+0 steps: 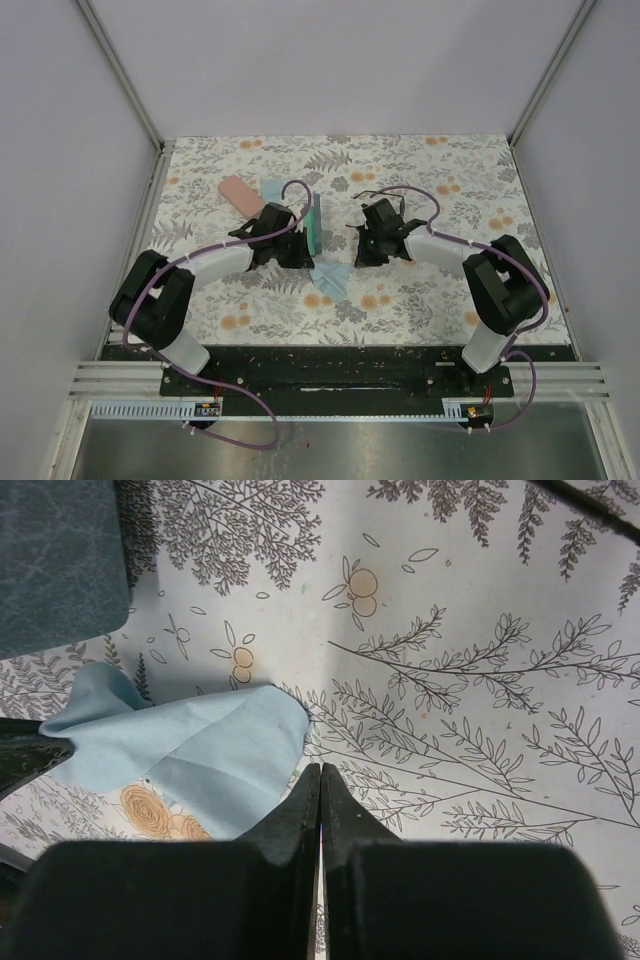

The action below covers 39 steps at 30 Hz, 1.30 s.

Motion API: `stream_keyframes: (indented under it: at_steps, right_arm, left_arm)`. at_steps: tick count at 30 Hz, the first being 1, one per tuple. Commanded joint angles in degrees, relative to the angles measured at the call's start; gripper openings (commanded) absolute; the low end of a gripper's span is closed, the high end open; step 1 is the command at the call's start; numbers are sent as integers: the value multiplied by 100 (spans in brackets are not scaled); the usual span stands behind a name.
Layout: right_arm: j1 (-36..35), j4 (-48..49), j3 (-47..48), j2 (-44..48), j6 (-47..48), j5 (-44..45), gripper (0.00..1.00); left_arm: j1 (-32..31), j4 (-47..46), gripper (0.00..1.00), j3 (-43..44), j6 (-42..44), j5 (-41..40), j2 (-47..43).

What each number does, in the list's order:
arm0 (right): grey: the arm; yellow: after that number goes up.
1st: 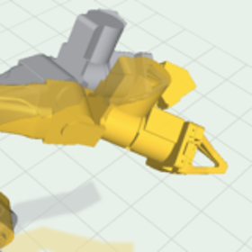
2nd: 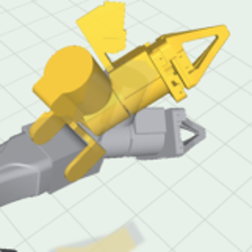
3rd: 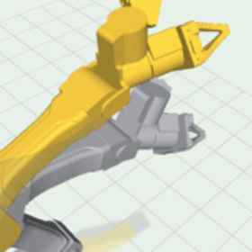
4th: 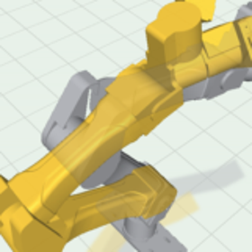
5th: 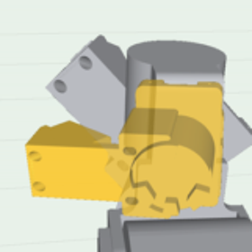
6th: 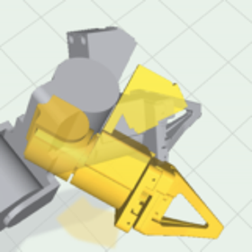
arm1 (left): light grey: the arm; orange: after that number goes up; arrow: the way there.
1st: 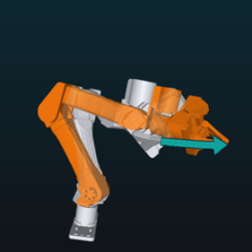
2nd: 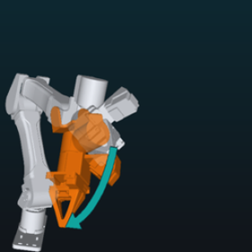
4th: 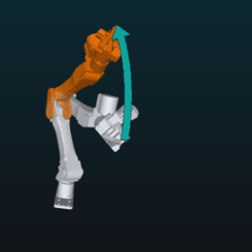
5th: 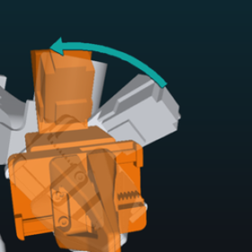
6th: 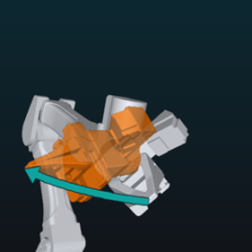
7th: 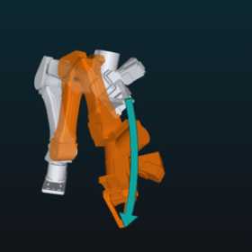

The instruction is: Organize the sunglasses

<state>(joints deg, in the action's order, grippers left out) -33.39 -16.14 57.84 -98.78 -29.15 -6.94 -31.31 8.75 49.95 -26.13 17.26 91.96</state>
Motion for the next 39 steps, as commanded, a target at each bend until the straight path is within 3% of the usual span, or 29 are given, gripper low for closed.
stream_keyframes:
  at_steps: [1, 4, 10, 14, 17, 25, 28, 32, 39]
  right_arm:
    - [-45, 164, 174, 368, 216, -18, 2]
    - [-45, 173, 148, 430, 269, -193, 13]
    - [-63, 454, 17, 386, 269, -834, 16]
    - [-142, 594, 16, 211, 269, -1054, 27]
    - [-186, 647, 95, 35, 252, -1239, 27]
    - [-423, 656, 403, -378, 173, -1213, 23]
    - [-449, 735, 491, -545, 111, -1327, 17]
    - [-449, 841, 587, -730, 6, -1328, 0]
    - [-432, 604, 781, -1081, -161, -617, 0]
  left_arm:
    - [-15, 196, 0, 269, 73, 24, -512]
    - [-15, 442, 0, 278, 38, -64, -609]
    - [-15, 575, 0, -108, -217, -205, -995]
    - [-15, 496, 0, -381, -340, -337, -1172]
    - [-7, 364, 0, -373, -384, -293, -1076]
    - [186, -242, 0, -425, -639, 14, -619]
    - [239, -365, 0, -434, -692, 76, -557]
    - [292, -488, 0, -434, -736, 129, -539]
    - [362, -603, 0, -250, -718, 208, -276]
